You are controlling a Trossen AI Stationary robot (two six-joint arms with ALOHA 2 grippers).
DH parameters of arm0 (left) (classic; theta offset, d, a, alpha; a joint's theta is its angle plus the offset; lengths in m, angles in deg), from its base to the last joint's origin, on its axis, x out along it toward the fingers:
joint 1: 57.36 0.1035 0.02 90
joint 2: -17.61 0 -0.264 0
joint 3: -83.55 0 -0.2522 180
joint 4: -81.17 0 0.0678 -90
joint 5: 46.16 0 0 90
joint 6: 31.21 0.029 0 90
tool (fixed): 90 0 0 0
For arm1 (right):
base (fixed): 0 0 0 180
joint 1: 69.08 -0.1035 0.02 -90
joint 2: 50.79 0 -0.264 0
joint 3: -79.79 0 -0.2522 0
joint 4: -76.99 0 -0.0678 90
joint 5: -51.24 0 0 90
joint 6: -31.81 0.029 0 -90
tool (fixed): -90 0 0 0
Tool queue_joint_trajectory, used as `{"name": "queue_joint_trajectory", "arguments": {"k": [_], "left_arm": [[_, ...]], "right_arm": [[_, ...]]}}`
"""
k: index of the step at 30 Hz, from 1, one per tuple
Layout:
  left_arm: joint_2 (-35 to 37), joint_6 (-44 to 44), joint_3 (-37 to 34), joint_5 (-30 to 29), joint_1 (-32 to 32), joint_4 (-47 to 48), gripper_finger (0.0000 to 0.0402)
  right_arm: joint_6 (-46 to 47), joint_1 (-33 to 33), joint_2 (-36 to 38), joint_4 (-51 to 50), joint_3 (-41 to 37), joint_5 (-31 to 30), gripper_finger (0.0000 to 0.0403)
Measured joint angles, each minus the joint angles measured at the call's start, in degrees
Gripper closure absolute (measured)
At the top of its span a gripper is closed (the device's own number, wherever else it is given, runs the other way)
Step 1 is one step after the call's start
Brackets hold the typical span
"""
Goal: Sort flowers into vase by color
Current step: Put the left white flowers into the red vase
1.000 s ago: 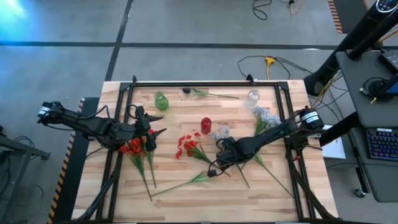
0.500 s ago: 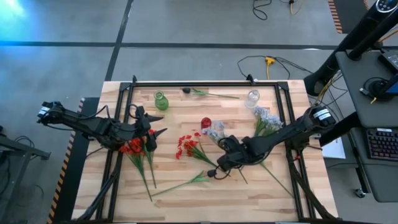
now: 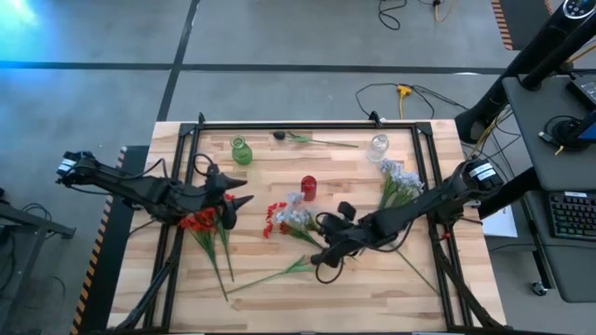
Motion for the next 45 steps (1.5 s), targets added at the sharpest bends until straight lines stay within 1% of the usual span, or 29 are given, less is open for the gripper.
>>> {"name": "queue_joint_trajectory", "arguments": {"k": [7, 12, 17, 21, 27, 30, 33, 35, 38, 42, 45], "left_arm": [[-2.5, -1.5, -0.1, 0.0, 0.0, -7.0, 0.0178], [-3.6, -1.2, -0.1, -0.7, 0.0, -11.3, 0.0178], [-5.4, 0.9, -0.1, -0.5, 0.0, -16.7, 0.0178], [-8.5, 4.3, -0.1, 1.8, 0.0, -23.2, 0.0178], [-14.8, 12.1, -0.1, 7.6, 0.0, -35.6, 0.0178], [-16.9, 15.1, -0.1, 7.5, 0.0, -40.3, 0.0178], [-18.1, 15.8, -0.1, 7.6, 0.0, -43.7, 0.0178], [-18.8, 15.9, -0.1, 8.9, 0.0, -45.0, 0.0178], [-20.1, 15.9, -0.1, 10.7, 0.0, -48.2, 0.0178], [-22.9, 15.9, -0.1, 15.4, -0.8, -53.8, 0.0178], [-25.9, 17.0, -0.1, 16.5, -2.4, -57.8, 0.0178]], "right_arm": [[-12.8, -0.3, 0.7, 23.1, -8.9, 0.3, 0.0385], [-16.1, 0.1, 1.0, 32.8, -14.2, 3.6, 0.0385], [-19.5, 0.2, 2.4, 38.1, -17.5, 3.5, 0.0385], [-22.0, 0.4, 3.5, 38.5, -17.5, 3.0, 0.0385], [-24.8, 0.7, 5.5, 38.5, -17.5, 3.0, 0.0385], [-25.2, 0.8, 5.6, 38.5, -17.5, 3.0, 0.0385], [-25.4, 0.8, 5.5, 38.5, -17.6, 3.0, 0.0385], [-26.0, 0.7, 5.5, 38.9, -17.8, 3.0, 0.0385], [-27.6, 0.1, 5.4, 43.7, -19.5, 3.0, 0.0385], [-28.5, -0.9, 5.4, 55.8, -24.5, 3.1, 0.0385], [-28.6, -1.4, 5.4, 63.0, -28.0, 3.0, 0.0385]]}}
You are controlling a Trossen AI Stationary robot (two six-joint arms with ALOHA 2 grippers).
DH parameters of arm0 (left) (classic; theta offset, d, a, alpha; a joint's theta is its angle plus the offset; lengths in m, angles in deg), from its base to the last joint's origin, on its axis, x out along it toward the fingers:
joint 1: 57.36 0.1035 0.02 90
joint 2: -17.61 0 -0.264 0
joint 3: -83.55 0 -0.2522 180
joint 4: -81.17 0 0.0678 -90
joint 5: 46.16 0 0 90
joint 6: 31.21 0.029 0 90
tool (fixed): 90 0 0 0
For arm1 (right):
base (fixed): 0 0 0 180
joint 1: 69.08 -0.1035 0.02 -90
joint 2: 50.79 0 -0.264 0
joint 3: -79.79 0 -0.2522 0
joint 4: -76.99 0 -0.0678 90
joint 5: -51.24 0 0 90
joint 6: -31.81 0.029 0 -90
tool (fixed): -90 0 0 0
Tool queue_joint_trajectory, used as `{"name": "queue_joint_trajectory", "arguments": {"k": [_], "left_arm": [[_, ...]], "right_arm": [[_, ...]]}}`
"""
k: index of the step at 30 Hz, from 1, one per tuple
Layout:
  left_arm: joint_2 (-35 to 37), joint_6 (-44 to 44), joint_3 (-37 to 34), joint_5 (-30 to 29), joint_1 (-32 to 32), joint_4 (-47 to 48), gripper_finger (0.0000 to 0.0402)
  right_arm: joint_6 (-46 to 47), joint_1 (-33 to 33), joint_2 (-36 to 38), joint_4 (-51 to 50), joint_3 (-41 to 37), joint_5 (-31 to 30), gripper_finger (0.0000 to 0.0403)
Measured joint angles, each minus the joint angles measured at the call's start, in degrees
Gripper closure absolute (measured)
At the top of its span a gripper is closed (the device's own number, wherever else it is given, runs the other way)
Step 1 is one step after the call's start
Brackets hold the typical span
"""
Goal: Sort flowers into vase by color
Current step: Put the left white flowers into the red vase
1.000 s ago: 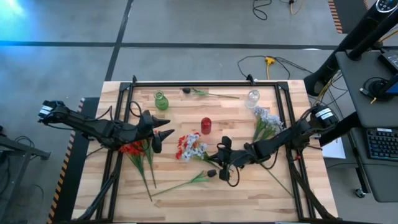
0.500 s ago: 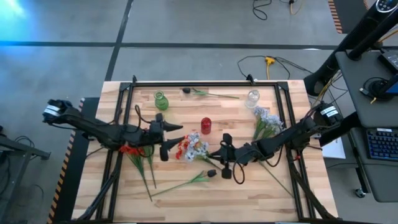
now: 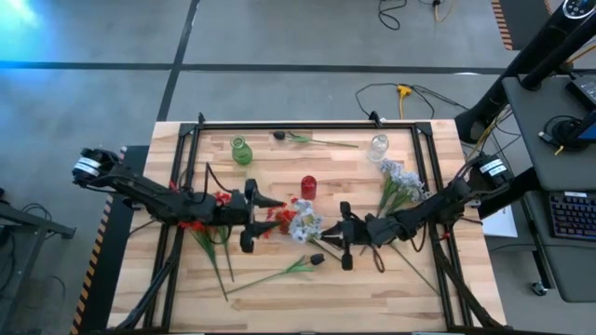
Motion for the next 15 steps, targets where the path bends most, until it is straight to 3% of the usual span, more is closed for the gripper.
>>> {"name": "queue_joint_trajectory", "arguments": {"k": [7, 15], "left_arm": [[-8.6, 0.1, 0.0, 0.0, -2.0, -10.4, 0.0164], [-16.9, 0.3, 0.3, 0.0, -2.0, -20.8, 0.0088]], "right_arm": [[1.2, -0.4, 0.0, 5.7, -1.8, 0.4, 0.0385], [-1.7, -1.6, 0.0, 6.8, 2.7, 0.3, 0.0385]]}}
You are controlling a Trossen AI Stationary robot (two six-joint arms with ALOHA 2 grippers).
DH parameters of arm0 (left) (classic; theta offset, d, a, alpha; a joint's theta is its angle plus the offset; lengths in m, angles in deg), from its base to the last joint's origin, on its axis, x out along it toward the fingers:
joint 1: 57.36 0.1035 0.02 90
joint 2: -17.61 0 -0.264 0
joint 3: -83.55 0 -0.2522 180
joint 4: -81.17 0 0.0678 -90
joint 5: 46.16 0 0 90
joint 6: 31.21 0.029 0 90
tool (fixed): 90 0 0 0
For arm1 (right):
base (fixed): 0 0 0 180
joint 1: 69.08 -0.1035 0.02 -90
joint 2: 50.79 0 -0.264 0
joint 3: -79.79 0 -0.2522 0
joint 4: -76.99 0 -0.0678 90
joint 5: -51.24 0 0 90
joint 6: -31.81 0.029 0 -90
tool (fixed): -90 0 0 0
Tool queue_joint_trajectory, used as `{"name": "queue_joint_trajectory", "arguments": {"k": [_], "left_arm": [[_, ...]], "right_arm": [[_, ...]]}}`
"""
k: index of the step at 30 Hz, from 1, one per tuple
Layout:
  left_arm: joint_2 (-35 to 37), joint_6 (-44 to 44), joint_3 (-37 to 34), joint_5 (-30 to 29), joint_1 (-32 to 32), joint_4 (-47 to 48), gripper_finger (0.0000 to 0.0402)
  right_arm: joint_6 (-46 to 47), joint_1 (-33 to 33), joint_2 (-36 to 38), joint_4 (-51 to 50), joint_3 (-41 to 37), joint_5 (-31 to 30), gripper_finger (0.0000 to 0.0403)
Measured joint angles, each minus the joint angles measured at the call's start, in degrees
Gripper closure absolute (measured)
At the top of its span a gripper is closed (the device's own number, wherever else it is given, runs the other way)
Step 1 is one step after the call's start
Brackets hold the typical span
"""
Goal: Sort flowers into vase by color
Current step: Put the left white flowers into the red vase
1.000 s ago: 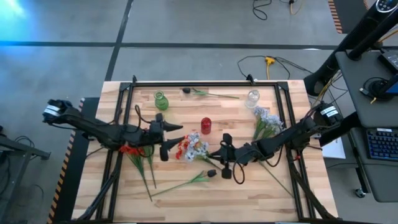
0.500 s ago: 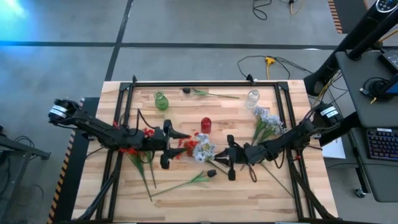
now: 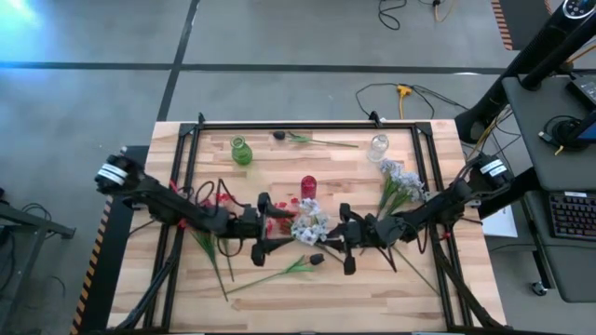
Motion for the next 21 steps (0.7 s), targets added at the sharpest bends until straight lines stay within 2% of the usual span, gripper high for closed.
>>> {"name": "queue_joint_trajectory", "arguments": {"k": [4, 9, 14, 21], "left_arm": [[-4.6, 2.8, 2.2, 1.3, 0.0, -3.1, 0.0062], [-9.6, 6.4, 7.6, 1.5, -0.1, -3.9, 0.0056], [-12.1, 9.0, 11.4, -0.3, 0.1, -2.7, 0.0062], [-12.4, 7.6, 14.9, -0.5, 2.2, -1.9, 0.0090]], "right_arm": [[-2.2, 0.4, 0.0, -0.1, 2.3, -0.4, 0.0385], [-4.6, 0.9, 0.0, -0.6, 4.6, -0.4, 0.0385], [-5.8, 1.2, 0.0, -1.4, 5.0, -0.4, 0.0385], [-8.1, 1.2, 0.0, -3.5, 4.9, -0.3, 0.0385]]}}
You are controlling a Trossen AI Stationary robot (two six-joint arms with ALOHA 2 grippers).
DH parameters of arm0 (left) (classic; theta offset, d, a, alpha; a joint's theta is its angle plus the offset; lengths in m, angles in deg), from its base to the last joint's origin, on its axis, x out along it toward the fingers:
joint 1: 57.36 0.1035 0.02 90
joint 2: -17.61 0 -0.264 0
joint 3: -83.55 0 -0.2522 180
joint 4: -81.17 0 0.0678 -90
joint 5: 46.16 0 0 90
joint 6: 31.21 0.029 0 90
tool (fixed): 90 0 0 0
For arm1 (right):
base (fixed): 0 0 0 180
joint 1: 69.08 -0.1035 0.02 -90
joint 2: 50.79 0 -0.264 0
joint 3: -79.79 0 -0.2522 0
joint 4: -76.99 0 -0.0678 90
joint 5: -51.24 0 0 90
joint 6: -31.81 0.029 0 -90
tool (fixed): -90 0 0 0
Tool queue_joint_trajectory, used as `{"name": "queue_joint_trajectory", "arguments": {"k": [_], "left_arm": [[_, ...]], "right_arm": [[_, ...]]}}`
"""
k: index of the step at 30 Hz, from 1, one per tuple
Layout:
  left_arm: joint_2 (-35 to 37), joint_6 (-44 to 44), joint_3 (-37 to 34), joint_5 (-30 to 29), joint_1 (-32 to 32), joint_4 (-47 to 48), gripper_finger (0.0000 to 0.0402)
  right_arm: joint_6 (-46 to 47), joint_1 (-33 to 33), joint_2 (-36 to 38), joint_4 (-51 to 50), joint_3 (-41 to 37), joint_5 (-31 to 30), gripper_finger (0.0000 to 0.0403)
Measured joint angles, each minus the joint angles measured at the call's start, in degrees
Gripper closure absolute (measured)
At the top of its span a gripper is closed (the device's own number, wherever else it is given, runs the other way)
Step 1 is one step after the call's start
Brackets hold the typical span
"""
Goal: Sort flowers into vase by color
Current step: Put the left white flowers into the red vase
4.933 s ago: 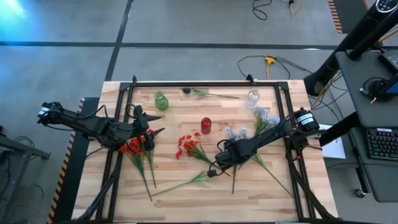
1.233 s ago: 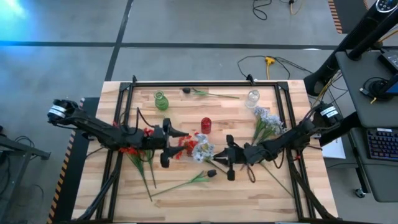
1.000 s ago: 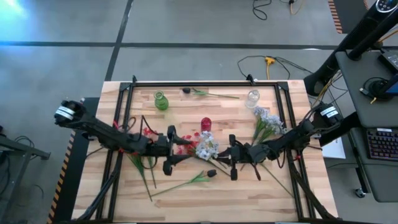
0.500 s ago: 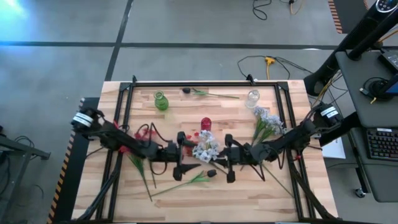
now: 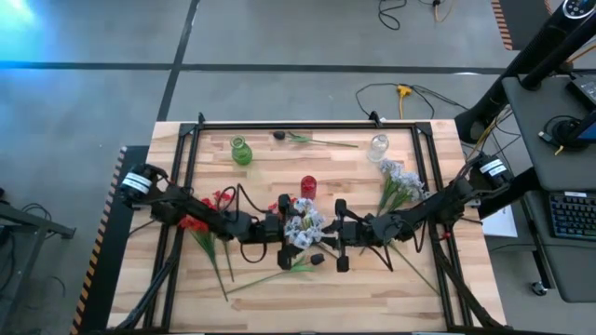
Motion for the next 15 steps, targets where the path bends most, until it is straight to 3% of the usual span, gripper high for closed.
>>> {"name": "queue_joint_trajectory", "arguments": {"k": [4, 9, 15], "left_arm": [[0.0, -1.0, 2.1, -0.4, 0.9, 5.9, 0.0126], [0.0, -0.3, 2.6, -2.5, 0.8, 6.9, 0.0212], [0.2, -0.3, 2.2, -3.7, 0.9, 6.6, 0.0328]], "right_arm": [[-0.2, 0.0, 0.0, 0.0, 0.0, 0.0, 0.0385], [0.5, 0.1, 0.0, 0.0, 0.0, -0.2, 0.0379], [2.0, 0.1, 0.0, -0.7, 0.0, -0.4, 0.0322]]}}
